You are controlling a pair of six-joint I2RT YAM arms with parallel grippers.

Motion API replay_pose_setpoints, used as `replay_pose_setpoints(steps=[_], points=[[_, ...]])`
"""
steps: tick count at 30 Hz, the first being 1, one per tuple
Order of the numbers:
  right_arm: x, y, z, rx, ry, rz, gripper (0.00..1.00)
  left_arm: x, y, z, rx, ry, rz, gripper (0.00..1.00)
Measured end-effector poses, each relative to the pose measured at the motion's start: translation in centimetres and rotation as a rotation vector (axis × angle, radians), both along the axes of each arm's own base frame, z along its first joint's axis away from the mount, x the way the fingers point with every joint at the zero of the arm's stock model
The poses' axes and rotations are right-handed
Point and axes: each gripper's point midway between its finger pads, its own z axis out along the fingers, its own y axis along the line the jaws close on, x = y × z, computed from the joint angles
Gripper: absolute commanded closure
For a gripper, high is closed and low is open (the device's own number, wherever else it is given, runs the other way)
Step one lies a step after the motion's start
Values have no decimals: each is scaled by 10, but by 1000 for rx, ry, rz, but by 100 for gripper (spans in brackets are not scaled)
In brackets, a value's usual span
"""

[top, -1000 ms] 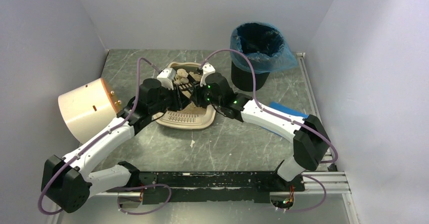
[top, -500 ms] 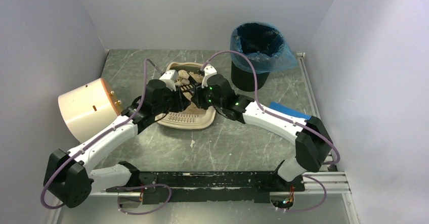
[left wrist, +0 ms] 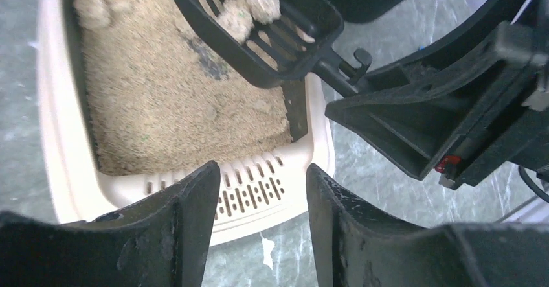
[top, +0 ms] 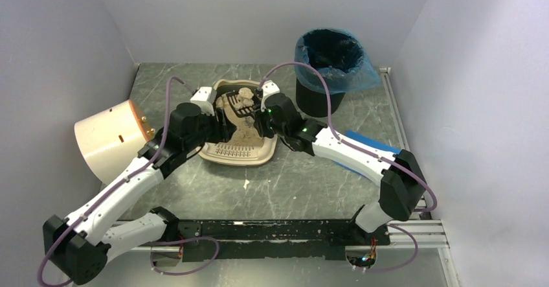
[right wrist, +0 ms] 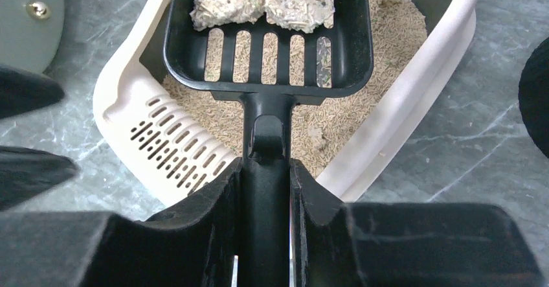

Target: Clean the litter box

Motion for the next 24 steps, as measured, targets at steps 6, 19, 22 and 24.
replay_pose_setpoints(steps=[6,19,22,24], points=[[0,-7,1,-47,3,9,100,0,24,30,46,-103,69,37],[-10,-11,0,-224,-123,56,100,-4,64,46,122,-211,198,24],[-16,-7,-1,-245,-161,76,100,-3,68,44,137,-206,216,19],[-22,-8,-5,-266,-190,86,100,-3,71,42,148,-201,229,7]])
